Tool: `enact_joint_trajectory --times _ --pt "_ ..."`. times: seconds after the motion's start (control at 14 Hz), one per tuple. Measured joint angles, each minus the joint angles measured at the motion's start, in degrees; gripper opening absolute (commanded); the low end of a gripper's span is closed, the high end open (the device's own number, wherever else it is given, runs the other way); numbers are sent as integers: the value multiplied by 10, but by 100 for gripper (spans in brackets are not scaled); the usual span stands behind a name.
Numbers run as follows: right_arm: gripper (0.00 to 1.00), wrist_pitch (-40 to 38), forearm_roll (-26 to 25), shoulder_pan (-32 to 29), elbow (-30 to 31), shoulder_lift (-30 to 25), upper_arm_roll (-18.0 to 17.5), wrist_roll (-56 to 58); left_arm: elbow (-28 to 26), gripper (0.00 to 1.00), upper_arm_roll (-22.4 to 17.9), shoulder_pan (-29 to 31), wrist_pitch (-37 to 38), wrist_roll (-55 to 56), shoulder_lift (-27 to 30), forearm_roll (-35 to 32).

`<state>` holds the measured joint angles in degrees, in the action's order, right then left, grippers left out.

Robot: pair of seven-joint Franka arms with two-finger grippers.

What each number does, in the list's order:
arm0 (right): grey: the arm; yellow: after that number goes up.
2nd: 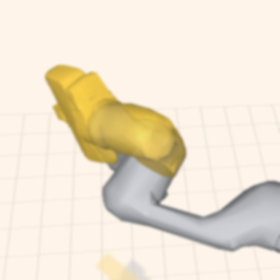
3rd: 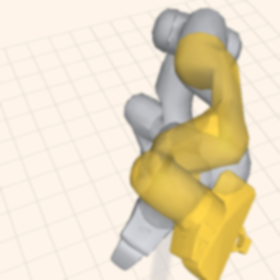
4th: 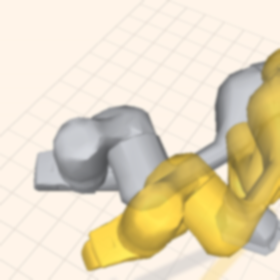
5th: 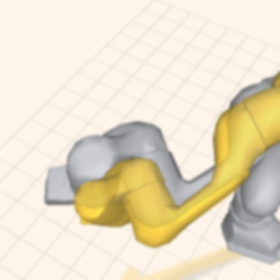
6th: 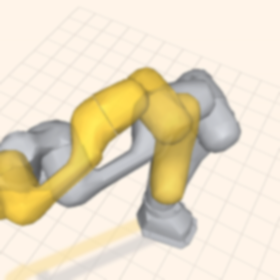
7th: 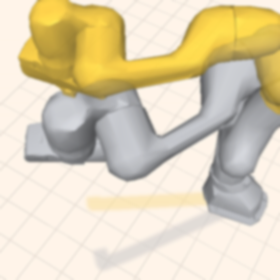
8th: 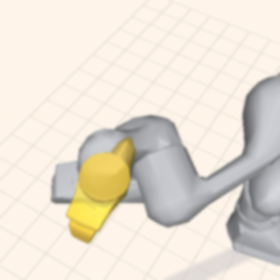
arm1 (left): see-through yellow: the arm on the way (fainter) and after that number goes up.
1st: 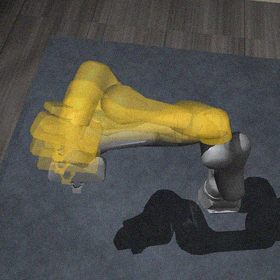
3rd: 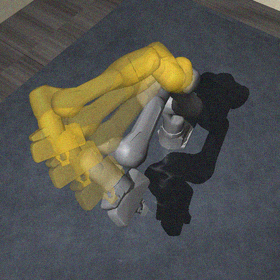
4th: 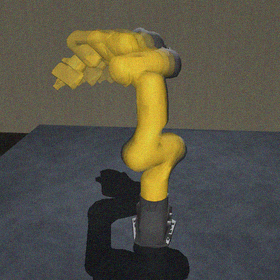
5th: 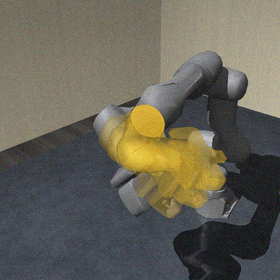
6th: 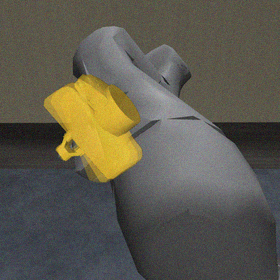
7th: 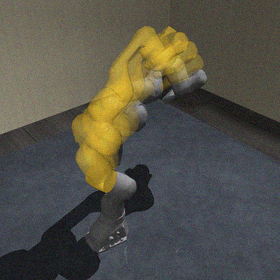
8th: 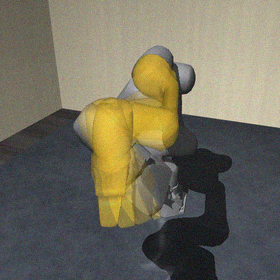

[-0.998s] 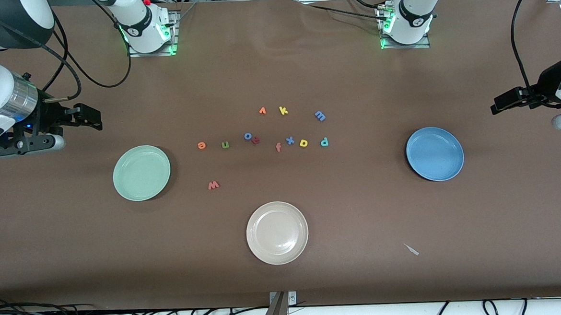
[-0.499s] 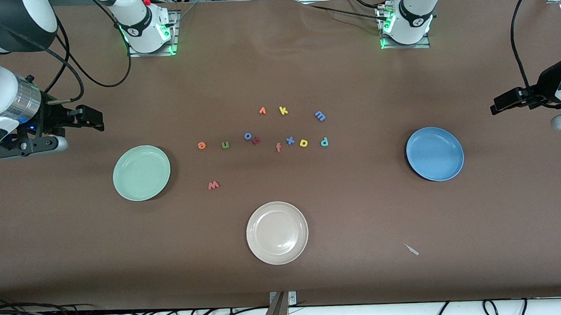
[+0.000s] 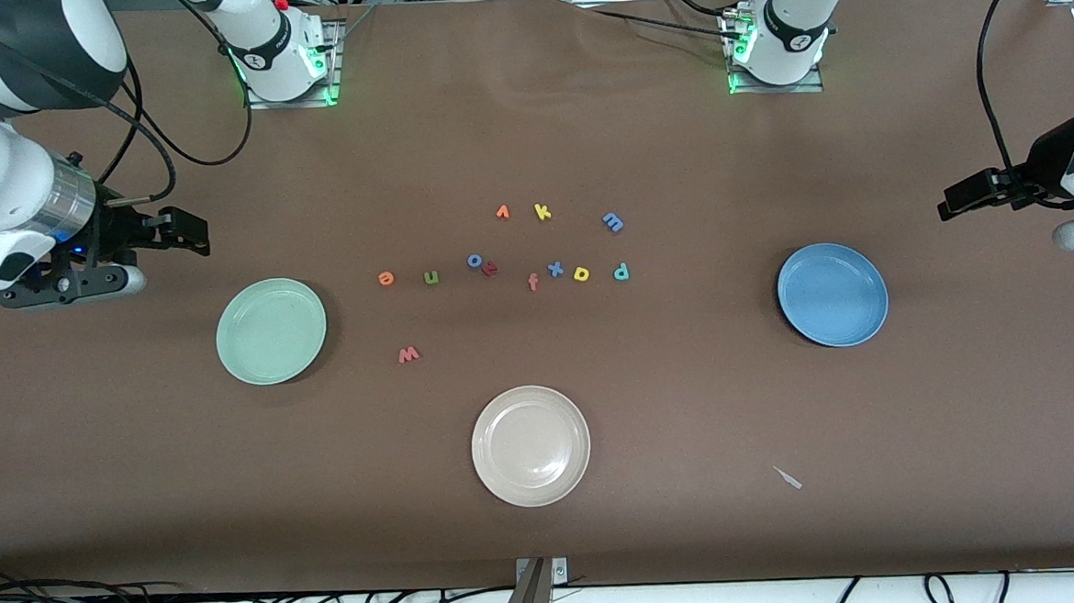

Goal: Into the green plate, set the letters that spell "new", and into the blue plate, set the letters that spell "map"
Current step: 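Grasp the blue E with the left gripper while the right gripper approaches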

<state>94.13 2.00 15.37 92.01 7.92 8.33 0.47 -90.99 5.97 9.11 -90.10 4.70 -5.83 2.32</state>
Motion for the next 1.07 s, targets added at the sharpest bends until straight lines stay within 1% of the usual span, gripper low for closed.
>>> enact_joint_trajectory --times 0.29,0.57,0.64,0.78,0.93,1.07 --pt "100 15 0 0 8 0 -12 -4 0 100 2 -2 -1 0 0 0" --pt "100 43 0 0 32 0 -25 -24 -1 100 9 -14 -2 -1 -3 0" --pt "100 52 0 1 41 0 -32 -39 -2 100 10 -26 -2 -2 -13 0" --pt "100 77 0 1 63 0 -46 -55 -3 100 12 -67 -4 2 -45 0" --pt "100 100 0 2 85 0 -57 -76 -4 100 16 -119 -7 46 -76 0" --pt "100 133 0 2 112 0 -71 -99 -11 100 19 -171 -16 112 -95 0"
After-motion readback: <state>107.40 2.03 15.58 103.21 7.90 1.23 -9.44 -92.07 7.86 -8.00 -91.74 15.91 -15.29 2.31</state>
